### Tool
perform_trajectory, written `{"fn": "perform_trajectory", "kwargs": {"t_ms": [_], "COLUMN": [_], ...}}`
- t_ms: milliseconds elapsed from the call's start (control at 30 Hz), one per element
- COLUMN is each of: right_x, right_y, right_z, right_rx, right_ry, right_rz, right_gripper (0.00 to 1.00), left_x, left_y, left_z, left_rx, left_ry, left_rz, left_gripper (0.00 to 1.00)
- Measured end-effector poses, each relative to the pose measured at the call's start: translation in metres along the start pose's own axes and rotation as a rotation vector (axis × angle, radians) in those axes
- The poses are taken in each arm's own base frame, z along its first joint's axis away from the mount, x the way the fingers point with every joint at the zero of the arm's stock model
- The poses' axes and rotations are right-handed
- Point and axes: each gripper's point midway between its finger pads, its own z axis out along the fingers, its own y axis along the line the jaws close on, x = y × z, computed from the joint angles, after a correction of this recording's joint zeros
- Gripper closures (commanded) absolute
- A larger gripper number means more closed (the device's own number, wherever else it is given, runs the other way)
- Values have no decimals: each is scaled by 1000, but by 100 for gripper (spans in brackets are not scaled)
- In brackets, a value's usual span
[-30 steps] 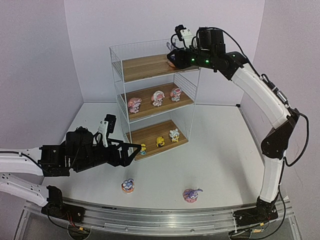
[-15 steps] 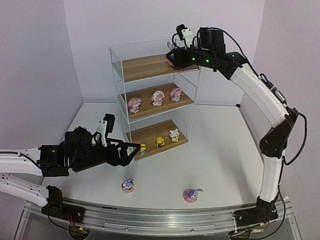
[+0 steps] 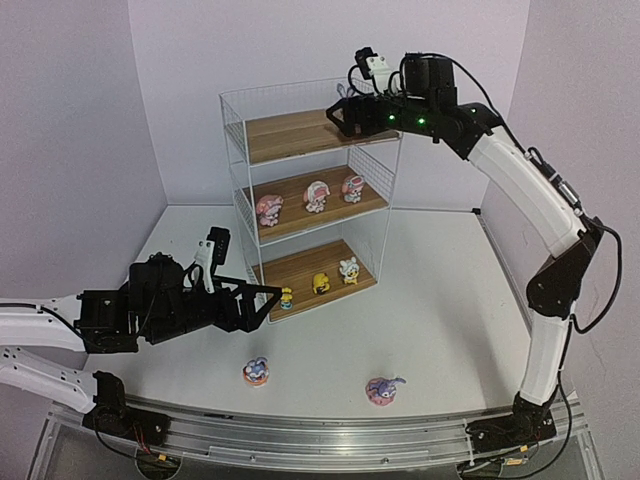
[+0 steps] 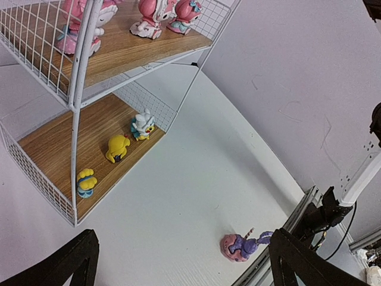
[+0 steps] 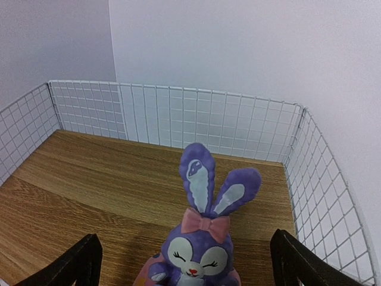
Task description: Place and organize the plastic toys onto the shelf
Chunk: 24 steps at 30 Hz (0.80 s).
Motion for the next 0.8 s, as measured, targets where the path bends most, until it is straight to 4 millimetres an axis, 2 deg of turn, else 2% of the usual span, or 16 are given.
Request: {"fn": "perform_trajectory", "kwargs": {"t_ms": [167,267,367,400,567,600,700,800], "right_x": [-24,-34,-35,-26,53,75,146,232], "right_y": [0,1,3,4,16,19,32,56], "right_z": [-27,-60,-88,-101,-173,-184,-199,-203], "right_rx": [-3,-11,-29,-34,-70,-76,-84,-72], "right_ry": [-52,-73,-91,-76,70,112,270,489], "right_rz": [10,36,92,127,342,390,509,586], "right_gripper": [4,3,3,3,2,2,4,4], "left_x": [-1,-2,-5,-5,-3,-2,6,13], "left_y": [0,0,-1,-1,1,1,3,6], "left_z": [-1,-3,-5,-6,-8,-8,-8,-7], "left_rx": [1,5,11,12,6,7,7,1], "left_ry": [-3,-8,-16,-18,-7,-1,20,41], "left_rz": [-2,-6,-11,-15,-37,-38,-49,-54], "left_gripper": [0,0,0,0,0,0,0,0]}}
